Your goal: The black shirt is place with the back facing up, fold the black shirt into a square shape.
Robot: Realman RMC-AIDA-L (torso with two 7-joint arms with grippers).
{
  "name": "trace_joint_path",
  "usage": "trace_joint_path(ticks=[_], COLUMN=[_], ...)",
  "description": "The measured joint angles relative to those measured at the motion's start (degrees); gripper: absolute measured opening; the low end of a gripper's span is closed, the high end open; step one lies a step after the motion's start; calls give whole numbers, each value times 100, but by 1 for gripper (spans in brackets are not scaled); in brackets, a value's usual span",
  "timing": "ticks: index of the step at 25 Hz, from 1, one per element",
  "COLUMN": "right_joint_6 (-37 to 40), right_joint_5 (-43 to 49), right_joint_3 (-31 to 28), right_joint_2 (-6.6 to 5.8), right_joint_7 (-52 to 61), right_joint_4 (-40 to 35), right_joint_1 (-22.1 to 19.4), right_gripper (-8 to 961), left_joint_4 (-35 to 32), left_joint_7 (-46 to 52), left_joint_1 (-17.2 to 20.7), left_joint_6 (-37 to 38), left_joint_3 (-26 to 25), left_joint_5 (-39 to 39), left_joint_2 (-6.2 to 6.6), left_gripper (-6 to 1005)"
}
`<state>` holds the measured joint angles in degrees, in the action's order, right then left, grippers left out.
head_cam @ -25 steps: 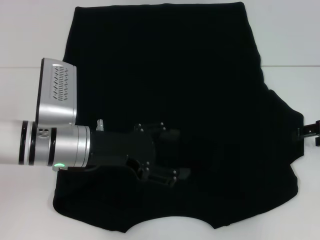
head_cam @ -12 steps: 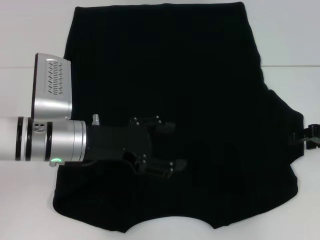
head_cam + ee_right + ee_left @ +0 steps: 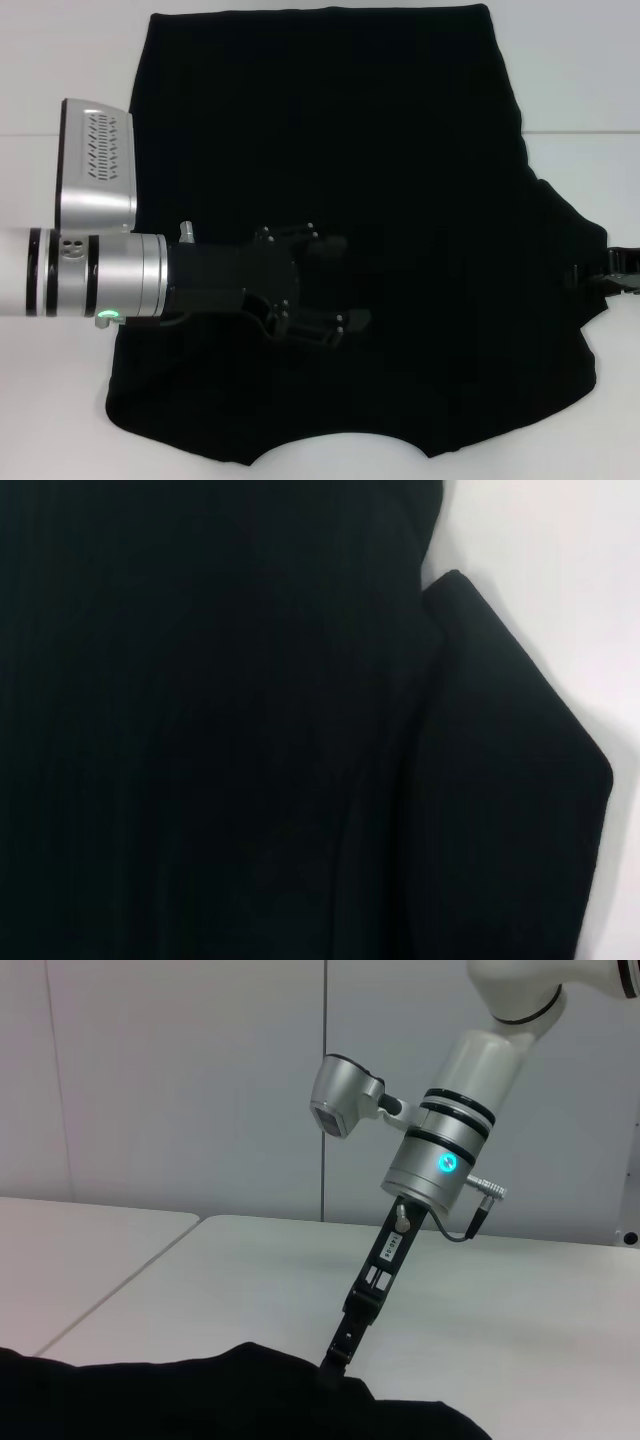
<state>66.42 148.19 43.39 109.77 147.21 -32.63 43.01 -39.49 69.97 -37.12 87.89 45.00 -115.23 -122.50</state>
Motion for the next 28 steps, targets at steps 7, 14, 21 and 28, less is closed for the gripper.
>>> trace_joint_path(ticks=[7,14,21,28], right_joint_6=[43,138,143,131], right_joint_5=[0,0,0,0], right_joint_3=[3,11,13,54], right_joint_2=[-25,-61,-55,-13], right_joint_7=[1,-4,-17,-55], right_joint_4=[1,-4,6,-47], right_joint_1=[-3,-35,-12,19], right_gripper=[641,641,637,628], left_joint_4=[0,3,3,-2], left_joint_7=[15,17,17,17], left_joint_1=[-6,-6,-21,-23], left_joint_6=[-13,18,19,13], left_joint_3=[0,0,3,0], left_joint_5=[-15,-3,9,19], left_joint_2=[-2,-2,-2,3], left_gripper=[937,936,935,935])
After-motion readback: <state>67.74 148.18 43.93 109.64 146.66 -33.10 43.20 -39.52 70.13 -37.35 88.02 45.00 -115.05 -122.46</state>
